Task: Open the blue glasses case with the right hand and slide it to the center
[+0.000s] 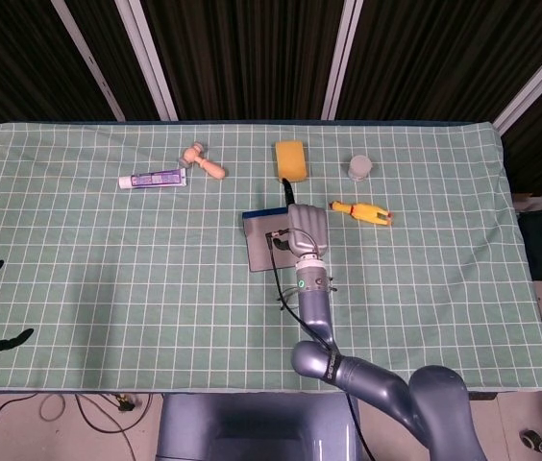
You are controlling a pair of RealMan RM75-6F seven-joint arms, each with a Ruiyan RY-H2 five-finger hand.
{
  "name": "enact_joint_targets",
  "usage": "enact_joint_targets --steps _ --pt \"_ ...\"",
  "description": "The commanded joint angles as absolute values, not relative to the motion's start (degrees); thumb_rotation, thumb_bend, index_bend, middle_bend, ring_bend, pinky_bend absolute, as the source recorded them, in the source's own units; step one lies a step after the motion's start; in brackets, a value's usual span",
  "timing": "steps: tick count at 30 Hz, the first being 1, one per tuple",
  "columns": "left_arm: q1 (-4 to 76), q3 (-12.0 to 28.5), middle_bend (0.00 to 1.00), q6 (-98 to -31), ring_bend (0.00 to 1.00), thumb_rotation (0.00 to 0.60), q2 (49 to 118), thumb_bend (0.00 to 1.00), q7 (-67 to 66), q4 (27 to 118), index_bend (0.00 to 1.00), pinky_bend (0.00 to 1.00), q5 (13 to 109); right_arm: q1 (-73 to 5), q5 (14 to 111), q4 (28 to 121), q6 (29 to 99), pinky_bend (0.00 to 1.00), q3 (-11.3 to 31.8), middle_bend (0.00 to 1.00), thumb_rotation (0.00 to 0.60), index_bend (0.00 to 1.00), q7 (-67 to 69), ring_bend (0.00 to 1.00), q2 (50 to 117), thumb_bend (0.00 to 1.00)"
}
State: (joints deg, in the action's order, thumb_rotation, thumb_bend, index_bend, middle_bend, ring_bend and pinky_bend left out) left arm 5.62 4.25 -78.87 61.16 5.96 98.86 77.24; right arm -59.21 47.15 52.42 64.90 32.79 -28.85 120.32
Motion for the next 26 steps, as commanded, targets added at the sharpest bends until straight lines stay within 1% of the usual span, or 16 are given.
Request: enact_joint_targets --steps 1,2,3,4,5,7,8,9,11,12,14,19,22,26 --pt "5.59 4.04 0.00 -78.96 0.00 0.600 61.27 0.00 5.47 98.59 0.00 0.00 77.50 -48.93 52.67 69.57 71.08 0.59 24.04 0.40 0.600 0.00 -32.75 0.48 109.41 0.18" --pt "5.59 4.00 0.00 -79.07 0.00 0.600 61.31 0.00 5.28 98.51 0.00 0.00 77.67 -47.15 53.35 72.91 71.82 0.50 22.47 0.33 0.600 0.00 -33.54 0.39 107.04 0.18" --pt "5.58 3.90 0.00 -79.29 0.00 0.600 61.37 0.00 4.85 98.28 0.00 0.00 78.00 -44.69 54.14 77.99 72.66 0.43 20.38 0.27 0.600 0.00 -34.50 0.32 103.39 0.18" --pt "5.56 3.83 0.00 -79.44 0.00 0.600 61.43 0.00 4.60 98.15 0.00 0.00 78.23 -43.21 54.43 81.35 72.94 0.39 19.13 0.24 0.600 0.00 -35.04 0.28 100.97 0.18" --pt "5.50 3.77 0.00 -79.70 0.00 0.600 61.51 0.00 4.36 98.01 0.00 0.00 78.50 -40.80 54.51 86.54 73.41 0.36 17.15 0.20 0.600 0.00 -35.94 0.23 96.99 0.18" --pt "5.43 3.75 0.00 -80.00 0.00 0.600 61.63 0.00 4.19 97.78 0.00 0.00 78.71 -38.21 55.23 92.30 74.48 0.33 14.83 0.14 0.600 0.00 -37.21 0.15 92.08 0.16" --pt "5.38 3.78 0.00 -80.24 0.00 0.600 61.73 0.00 4.09 97.52 0.00 0.00 78.83 -36.31 56.42 95.84 75.52 0.32 12.78 0.11 0.600 0.00 -38.04 0.12 88.47 0.14" --pt "5.34 3.81 0.00 -80.41 0.00 0.600 61.79 0.00 4.01 97.35 0.00 0.00 78.89 -35.09 57.35 97.79 76.33 0.31 11.45 0.06 0.600 0.00 -38.43 0.08 86.25 0.13" --pt "5.27 3.84 0.00 -80.82 0.00 0.600 61.98 0.00 3.56 96.86 0.00 0.00 79.07 -32.04 60.04 101.82 78.34 0.29 8.27 0.01 0.600 0.00 -38.15 0.02 81.32 0.08" --pt "5.24 3.84 0.00 -81.07 0.00 0.600 62.11 0.00 3.22 96.60 0.00 0.00 79.21 -30.31 61.45 103.66 79.32 0.28 6.52 0.00 0.600 0.00 -37.45 0.00 78.85 0.05" --pt "5.21 3.76 0.00 -81.29 0.00 0.600 62.31 0.00 2.73 96.31 0.00 0.00 79.47 -28.17 63.23 105.55 80.57 0.28 4.33 0.00 0.600 0.00 -36.55 0.00 75.94 0.01" --pt "5.10 3.30 0.00 -81.74 0.00 0.600 62.45 0.00 1.17 95.60 0.00 0.00 80.33 -21.85 69.41 107.70 84.71 0.27 -1.68 0.00 0.600 0.00 -32.06 0.00 69.22 0.00" --pt "4.98 3.17 0.00 -82.34 0.00 0.600 62.60 0.00 0.29 95.23 0.00 0.00 80.89 -19.02 72.00 106.88 86.55 0.27 -3.73 0.00 0.600 0.00 -28.91 0.00 67.01 0.00" --pt "4.92 2.95 0.00 -82.77 0.00 0.600 62.99 0.00 -0.68 94.89 0.00 0.00 81.51 -15.77 74.24 104.37 88.45 0.27 -5.23 0.00 0.600 0.00 -24.48 0.00 65.59 0.00"
